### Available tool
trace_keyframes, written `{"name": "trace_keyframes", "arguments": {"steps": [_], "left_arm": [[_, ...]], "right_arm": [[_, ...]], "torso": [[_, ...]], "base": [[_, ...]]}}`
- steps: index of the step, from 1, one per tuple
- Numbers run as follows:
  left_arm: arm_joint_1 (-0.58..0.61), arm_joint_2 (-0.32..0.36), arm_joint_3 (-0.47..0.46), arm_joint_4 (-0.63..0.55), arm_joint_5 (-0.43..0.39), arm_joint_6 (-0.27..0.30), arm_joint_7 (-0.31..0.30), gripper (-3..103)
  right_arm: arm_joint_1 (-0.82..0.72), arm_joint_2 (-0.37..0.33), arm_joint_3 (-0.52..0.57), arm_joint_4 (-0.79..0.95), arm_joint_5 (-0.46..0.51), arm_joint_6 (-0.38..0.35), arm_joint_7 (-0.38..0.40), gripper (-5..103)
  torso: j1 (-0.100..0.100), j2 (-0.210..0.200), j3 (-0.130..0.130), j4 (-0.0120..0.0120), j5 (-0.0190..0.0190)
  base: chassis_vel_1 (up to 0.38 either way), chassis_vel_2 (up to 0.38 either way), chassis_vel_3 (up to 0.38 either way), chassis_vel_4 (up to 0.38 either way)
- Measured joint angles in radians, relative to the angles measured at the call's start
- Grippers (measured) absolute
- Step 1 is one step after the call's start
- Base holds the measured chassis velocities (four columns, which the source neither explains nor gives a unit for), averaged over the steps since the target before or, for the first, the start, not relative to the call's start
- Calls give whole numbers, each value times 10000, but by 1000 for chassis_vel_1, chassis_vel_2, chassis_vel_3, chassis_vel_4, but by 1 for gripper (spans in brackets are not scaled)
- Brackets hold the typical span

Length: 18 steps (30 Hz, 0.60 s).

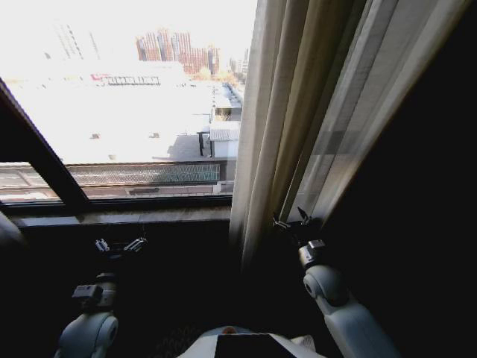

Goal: Open the curtains by pulling them apart, changing their state from closed to fully open.

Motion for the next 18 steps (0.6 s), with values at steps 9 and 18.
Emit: {"name": "trace_keyframes", "arguments": {"steps": [9,18], "left_arm": [[81,-87,138,63,137,-2,17,100],[-6,-54,136,95,157,-1,21,100]], "right_arm": [[55,34,75,-199,-456,24,-93,100],[128,85,16,-337,-487,30,-76,100]], "torso": [[0,0,0,1,-4],[0,0,0,0,-3]], "base": [[0,0,0,0],[0,0,0,0]]}}
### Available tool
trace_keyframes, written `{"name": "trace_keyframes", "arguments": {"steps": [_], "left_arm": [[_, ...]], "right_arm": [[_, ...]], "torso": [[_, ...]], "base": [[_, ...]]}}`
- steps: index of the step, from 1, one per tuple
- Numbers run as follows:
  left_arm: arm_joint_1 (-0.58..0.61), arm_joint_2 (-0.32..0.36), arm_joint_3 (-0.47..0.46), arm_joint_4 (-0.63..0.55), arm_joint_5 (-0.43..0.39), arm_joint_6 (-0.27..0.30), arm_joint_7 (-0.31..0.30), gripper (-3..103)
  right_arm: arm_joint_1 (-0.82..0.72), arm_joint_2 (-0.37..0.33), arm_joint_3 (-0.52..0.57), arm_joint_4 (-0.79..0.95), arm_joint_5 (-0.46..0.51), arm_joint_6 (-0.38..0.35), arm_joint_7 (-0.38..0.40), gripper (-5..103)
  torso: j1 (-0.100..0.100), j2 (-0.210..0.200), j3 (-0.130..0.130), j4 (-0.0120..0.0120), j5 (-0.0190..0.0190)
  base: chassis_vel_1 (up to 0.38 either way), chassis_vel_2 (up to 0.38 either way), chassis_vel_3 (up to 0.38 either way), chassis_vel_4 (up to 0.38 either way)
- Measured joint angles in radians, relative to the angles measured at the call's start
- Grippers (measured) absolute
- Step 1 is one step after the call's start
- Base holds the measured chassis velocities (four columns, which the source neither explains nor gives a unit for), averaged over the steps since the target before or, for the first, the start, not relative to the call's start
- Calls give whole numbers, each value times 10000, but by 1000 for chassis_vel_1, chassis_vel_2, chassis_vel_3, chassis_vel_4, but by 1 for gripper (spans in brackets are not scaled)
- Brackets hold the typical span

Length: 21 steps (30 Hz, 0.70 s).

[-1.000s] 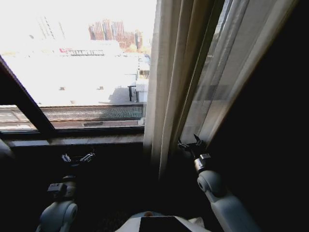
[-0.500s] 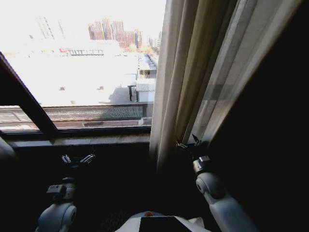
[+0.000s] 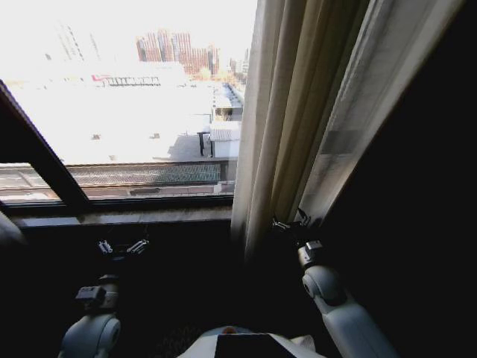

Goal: Open the curtains by pulling them apart, changing their state from closed to fully open.

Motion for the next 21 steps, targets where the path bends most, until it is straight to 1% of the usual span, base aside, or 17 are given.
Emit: {"name": "trace_keyframes", "arguments": {"steps": [8,21], "left_arm": [[-17,12,3,106,-2,0,2,100],[-91,156,29,200,-77,0,3,100]], "right_arm": [[78,17,-46,-62,8,4,23,100],[116,48,-56,-84,21,-17,49,100]], "torso": [[-1,0,0,-1,-1],[1,-1,0,0,0]], "base": [[-43,50,34,-44],[-91,99,95,-99]]}}
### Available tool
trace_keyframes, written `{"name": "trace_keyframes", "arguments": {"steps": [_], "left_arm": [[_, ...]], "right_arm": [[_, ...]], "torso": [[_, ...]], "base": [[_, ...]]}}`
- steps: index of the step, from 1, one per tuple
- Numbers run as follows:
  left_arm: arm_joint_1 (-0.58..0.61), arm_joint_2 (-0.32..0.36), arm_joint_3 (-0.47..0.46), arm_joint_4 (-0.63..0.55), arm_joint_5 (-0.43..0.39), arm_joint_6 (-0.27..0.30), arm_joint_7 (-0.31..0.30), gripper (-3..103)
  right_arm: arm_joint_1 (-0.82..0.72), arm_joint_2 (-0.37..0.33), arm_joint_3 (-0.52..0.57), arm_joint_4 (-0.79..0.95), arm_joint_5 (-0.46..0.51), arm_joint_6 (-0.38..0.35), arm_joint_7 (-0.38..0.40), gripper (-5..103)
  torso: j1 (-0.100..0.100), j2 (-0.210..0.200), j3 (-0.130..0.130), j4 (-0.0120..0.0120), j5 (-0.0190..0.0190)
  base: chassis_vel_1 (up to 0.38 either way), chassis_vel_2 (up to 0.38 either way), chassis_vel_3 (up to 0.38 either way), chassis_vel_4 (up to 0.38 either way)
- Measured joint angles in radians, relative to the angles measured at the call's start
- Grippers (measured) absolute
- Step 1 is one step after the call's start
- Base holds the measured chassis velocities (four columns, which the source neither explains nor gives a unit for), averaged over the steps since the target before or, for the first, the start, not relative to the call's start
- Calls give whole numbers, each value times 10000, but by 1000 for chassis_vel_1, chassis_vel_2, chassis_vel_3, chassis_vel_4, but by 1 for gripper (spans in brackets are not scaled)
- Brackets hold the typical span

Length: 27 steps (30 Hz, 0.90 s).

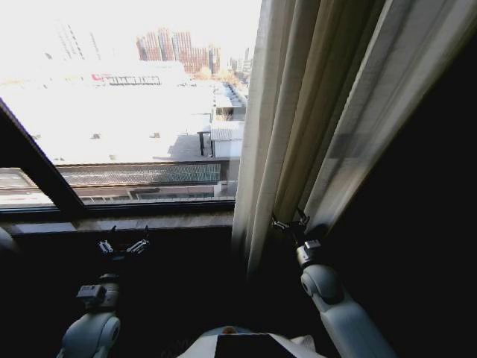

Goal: Open the curtains by pulling them apart, changing their state from closed to fully open.

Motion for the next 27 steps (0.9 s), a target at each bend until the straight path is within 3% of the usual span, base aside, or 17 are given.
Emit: {"name": "trace_keyframes", "arguments": {"steps": [10,27], "left_arm": [[35,84,-19,66,-31,-52,1,100],[22,241,-47,223,-104,-147,5,100]], "right_arm": [[-26,100,-92,33,-161,-8,-18,100],[5,241,-216,-41,-246,-4,6,100]], "torso": [[3,-1,1,0,-1],[-1,1,-1,-1,1]], "base": [[-67,66,64,-68],[31,39,-37,-37]]}}
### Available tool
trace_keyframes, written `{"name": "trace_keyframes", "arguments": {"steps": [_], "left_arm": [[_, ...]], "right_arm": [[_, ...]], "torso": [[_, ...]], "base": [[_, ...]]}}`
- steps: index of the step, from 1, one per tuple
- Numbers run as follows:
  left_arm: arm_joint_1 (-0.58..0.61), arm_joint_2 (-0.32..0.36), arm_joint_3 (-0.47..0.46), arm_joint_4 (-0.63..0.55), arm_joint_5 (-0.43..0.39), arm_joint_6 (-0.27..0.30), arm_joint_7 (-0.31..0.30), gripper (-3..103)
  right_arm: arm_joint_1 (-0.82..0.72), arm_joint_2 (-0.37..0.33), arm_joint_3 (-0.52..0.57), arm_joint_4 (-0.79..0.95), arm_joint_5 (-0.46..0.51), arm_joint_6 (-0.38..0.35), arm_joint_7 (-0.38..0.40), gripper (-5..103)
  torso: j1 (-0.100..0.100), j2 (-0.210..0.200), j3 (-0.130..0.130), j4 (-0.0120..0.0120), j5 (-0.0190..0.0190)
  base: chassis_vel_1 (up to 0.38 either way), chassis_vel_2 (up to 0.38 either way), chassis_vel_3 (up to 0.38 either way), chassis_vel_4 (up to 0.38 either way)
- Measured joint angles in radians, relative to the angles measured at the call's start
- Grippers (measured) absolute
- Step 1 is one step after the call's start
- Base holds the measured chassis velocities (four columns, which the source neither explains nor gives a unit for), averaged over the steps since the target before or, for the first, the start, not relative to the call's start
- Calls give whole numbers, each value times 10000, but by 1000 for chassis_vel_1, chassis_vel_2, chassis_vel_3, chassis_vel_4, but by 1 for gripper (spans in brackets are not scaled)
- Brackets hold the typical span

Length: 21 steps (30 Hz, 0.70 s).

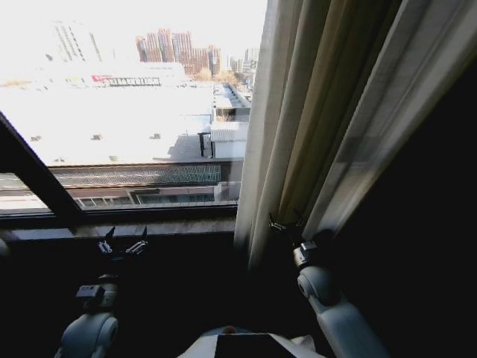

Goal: Open the curtains by pulling them apart, changing their state from closed to fully open.

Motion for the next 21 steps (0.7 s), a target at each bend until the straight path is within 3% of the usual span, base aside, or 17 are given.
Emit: {"name": "trace_keyframes", "arguments": {"steps": [10,21], "left_arm": [[-8,24,-22,8,-6,-3,-3,100],[8,-17,-26,-19,4,-6,-5,100]], "right_arm": [[27,42,-17,-46,4,84,-18,100],[192,-17,164,-245,339,38,184,100]], "torso": [[1,0,0,1,-2],[0,0,1,-2,6]], "base": [[159,171,-158,-170],[42,23,-35,-35]]}}
